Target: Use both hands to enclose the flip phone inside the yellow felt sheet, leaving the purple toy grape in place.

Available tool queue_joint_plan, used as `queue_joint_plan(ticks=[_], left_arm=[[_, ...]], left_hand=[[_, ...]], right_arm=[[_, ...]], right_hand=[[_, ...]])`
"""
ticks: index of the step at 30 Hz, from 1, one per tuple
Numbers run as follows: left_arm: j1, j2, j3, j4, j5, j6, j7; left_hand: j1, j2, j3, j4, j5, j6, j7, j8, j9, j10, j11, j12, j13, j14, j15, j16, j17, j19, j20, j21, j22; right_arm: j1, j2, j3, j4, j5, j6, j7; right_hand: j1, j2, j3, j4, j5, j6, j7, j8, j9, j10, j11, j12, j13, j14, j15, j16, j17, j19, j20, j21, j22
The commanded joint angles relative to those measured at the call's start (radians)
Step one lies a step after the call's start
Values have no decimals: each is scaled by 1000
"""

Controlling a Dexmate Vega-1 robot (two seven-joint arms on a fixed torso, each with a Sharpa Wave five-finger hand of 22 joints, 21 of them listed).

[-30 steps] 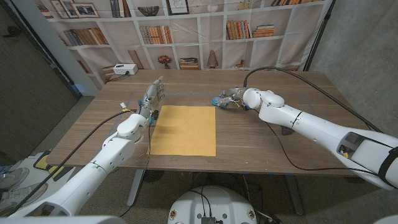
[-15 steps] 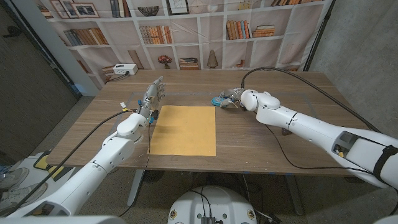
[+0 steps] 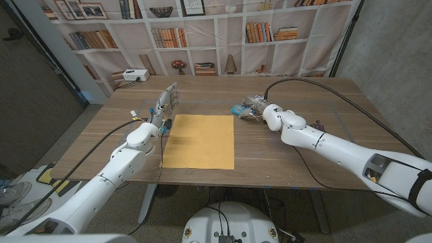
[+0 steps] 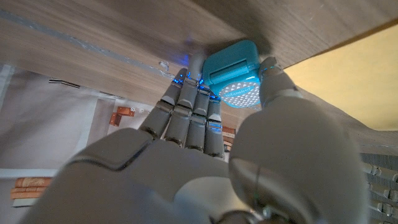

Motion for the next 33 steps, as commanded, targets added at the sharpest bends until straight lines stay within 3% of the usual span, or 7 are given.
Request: queue_joint_plan(ticks=[1,11,20,33], left_arm=[[4,23,6,-29,26,26,14],[16,58,15,-68,72,53,36],[55,100,-10,-141,95,76,73],[87,119,-40,-177,95,81,86]], left_hand=[[-10,2,3,0,5,-5,3,-2,5,-4,2,-2,2,-5,5,-1,4,-3,5,-3,2],[-11,2,4,-1,5,-5,3,-2,5,-4,1,-2,2,-7,3,-2,4,-6,5,-6,2],[-12,0,3,-4,4,-7,1,-2,5,-5,2,-2,2,-9,-3,-3,3,-18,5,-13,2],[-15,-3,2,-5,4,-1,5,0,5,1,5,0,3,-9,-4,-2,3,-22,5,-17,3]], right_arm=[[-111,-18,92,-81,-2,30,-214],[-192,-45,162,-197,49,53,-254],[-205,-93,207,-250,166,188,-130],[-191,-73,195,-248,235,315,15]], right_hand=[[174,180,11,10,-3,245,-176,61,6,202,-121,54,113,94,-186,7,8,9,1,7,5],[181,176,14,9,-6,266,-169,69,7,229,-119,82,131,132,-184,12,14,14,6,14,6],[185,173,15,9,-6,270,-166,71,7,223,-116,90,142,119,-187,0,18,5,7,13,7],[199,167,19,3,-6,289,-154,76,7,230,-108,94,134,120,-182,-11,24,-4,13,14,7]])
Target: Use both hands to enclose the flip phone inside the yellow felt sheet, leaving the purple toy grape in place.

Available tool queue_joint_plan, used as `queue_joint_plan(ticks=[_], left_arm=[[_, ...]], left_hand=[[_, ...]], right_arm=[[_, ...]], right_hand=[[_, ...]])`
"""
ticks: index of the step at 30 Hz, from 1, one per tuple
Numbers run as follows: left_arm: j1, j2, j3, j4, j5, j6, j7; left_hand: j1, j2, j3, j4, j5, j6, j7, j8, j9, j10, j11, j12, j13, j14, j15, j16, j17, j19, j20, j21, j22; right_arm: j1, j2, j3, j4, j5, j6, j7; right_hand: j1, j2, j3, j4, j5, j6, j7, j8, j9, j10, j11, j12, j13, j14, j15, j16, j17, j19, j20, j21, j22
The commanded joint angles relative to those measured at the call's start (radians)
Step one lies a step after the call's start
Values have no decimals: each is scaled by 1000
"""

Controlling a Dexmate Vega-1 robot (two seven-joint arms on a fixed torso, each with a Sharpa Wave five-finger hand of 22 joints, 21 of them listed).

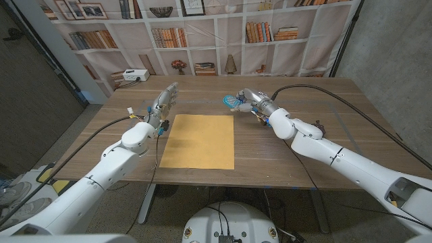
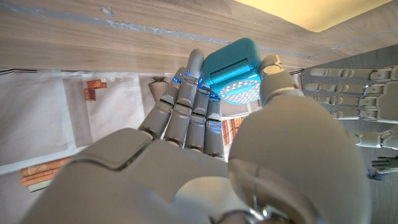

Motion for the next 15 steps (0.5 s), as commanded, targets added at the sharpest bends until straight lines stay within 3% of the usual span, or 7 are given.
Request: queue_joint_plan(ticks=[1,15], left_arm=[[25,23,-24,-36,8,6,11],[19,19,-27,-12,2,-14,-15]], left_hand=[[-6,-4,2,-5,4,0,5,0,5,1,5,0,3,-4,2,-2,4,-9,0,-2,3],[-12,-6,-1,-3,5,2,7,0,5,1,7,0,3,-9,0,-4,4,-12,0,-5,4]], right_arm=[[6,11,-3,-11,63,120,126],[48,82,-51,60,47,202,188]], right_hand=[[187,179,18,4,5,275,-168,55,3,213,-124,85,134,86,-183,-4,5,-5,4,7,2],[190,176,18,7,4,280,-164,54,3,220,-122,88,127,85,-178,-13,11,-12,6,9,2]])
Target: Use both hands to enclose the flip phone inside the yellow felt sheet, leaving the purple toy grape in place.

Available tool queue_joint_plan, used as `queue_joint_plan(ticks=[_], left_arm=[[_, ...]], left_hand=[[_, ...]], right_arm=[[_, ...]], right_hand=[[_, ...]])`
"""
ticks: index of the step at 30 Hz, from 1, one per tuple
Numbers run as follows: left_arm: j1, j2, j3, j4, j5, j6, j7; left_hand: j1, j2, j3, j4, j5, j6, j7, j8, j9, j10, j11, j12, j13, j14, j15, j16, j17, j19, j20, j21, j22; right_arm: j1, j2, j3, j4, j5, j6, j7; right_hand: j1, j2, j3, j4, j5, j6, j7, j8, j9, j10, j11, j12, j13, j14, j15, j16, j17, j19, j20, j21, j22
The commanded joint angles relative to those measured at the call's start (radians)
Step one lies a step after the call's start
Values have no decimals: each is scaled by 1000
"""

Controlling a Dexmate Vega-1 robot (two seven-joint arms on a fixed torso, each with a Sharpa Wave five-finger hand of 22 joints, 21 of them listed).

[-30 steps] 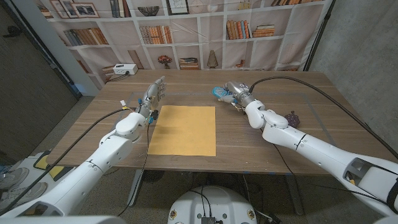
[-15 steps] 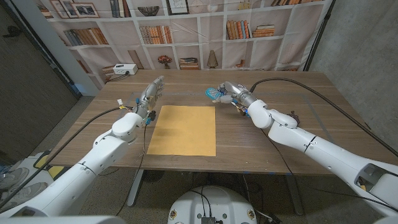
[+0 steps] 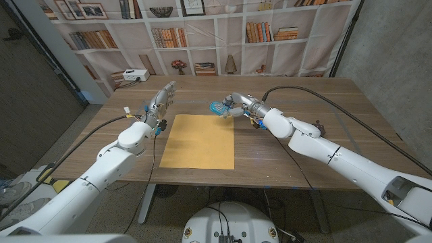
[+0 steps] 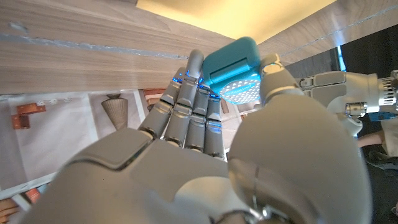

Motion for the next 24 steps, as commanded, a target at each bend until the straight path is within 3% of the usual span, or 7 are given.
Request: queue_joint_plan(ticks=[1,24], left_arm=[[1,2,-7,12,-4,-19,-21],[15,14,-26,18,-22,-29,-41]], left_hand=[[-9,-2,-1,-3,5,2,7,0,5,1,8,0,3,-9,0,-4,4,-4,2,-5,4],[-19,-5,-6,-1,6,0,8,-1,5,2,12,1,3,-15,-1,-4,4,-10,2,-11,6]], right_arm=[[42,71,-48,70,-1,79,61],[110,197,-147,223,-51,193,96]], right_hand=[[181,185,17,8,5,279,-164,43,2,218,-119,88,126,84,-181,-5,2,-8,1,5,2],[188,180,15,9,4,289,-160,42,1,226,-113,95,121,94,-182,-9,17,-12,4,10,2]])
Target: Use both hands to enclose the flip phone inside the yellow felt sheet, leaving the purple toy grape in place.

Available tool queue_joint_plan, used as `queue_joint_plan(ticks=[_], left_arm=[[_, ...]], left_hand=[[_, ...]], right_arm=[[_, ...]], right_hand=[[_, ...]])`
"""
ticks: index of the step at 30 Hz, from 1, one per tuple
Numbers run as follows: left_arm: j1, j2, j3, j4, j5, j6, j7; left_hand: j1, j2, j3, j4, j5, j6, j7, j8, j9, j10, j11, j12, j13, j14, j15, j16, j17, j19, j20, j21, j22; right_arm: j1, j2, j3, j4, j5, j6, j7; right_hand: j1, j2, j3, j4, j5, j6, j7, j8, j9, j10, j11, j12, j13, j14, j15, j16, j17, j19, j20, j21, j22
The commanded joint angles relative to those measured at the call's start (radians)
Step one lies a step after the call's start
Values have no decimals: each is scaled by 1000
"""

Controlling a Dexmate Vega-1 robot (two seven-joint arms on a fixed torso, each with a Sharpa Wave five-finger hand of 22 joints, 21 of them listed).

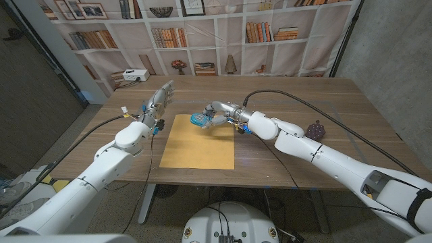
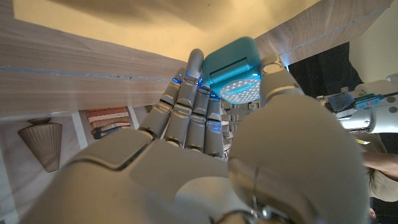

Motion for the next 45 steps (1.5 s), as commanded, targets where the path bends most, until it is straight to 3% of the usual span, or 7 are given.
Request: queue_joint_plan(ticks=[1,14,20,33,38,40,45], left_arm=[[10,6,-10,1,-14,-5,-11],[11,6,-10,4,-16,-10,-17],[7,4,-7,11,-16,-22,-29],[-2,2,-2,14,-15,-26,-36],[-2,1,-2,14,-13,-29,-36],[-1,1,-2,13,-13,-29,-36],[-3,0,0,13,-12,-29,-36]], left_hand=[[-9,3,-6,-1,6,-5,2,-1,5,-2,9,0,3,-10,4,-4,4,-10,2,-4,6],[-16,1,-9,1,7,-3,4,-1,5,-9,7,-2,3,-18,1,-6,5,-16,2,-8,7],[-19,0,-10,2,7,-3,4,-1,5,-10,8,-3,3,-20,2,-6,5,-17,2,-9,7],[-24,0,-12,4,8,-2,5,-1,5,-11,11,-3,3,-23,1,-6,5,-19,2,-12,7],[-26,0,-12,4,8,-2,4,-1,5,-11,10,-3,3,-24,1,-6,5,-20,2,-13,7],[-26,0,-12,5,8,-1,5,-1,5,-11,10,-3,3,-24,1,-6,5,-20,2,-13,7],[-28,0,-12,5,9,-1,4,-1,5,-10,10,-2,3,-24,0,-6,5,-20,2,-14,8]], right_arm=[[43,83,-60,109,-33,56,-3],[59,127,-116,164,-163,-34,-98],[79,120,-158,166,-250,-101,-99],[103,86,-178,160,-263,-110,-46],[108,72,-175,140,-254,-136,4],[111,67,-173,133,-247,-142,28],[122,53,-162,123,-205,-143,96]], right_hand=[[187,180,14,11,2,289,-160,40,3,226,-114,95,120,95,-182,-1,4,-1,-1,6,2],[190,177,11,12,2,289,-164,35,2,230,-116,98,117,101,-183,-1,14,4,-4,12,2],[187,178,9,16,2,282,-171,30,2,222,-122,95,116,97,-184,-6,17,3,-6,14,3],[186,177,9,18,2,276,-188,23,2,192,-129,83,108,72,-186,-30,17,2,-12,18,2],[188,176,20,18,3,192,-204,-18,0,125,-133,45,80,18,-186,-94,-3,-25,-2,15,2],[157,150,5,28,2,152,-210,-43,-2,71,-138,15,62,-35,-178,-146,-24,-39,11,13,0],[82,106,-24,48,11,69,-209,-99,-11,-35,-120,-47,28,-87,-152,-217,-60,-73,40,3,-4]])
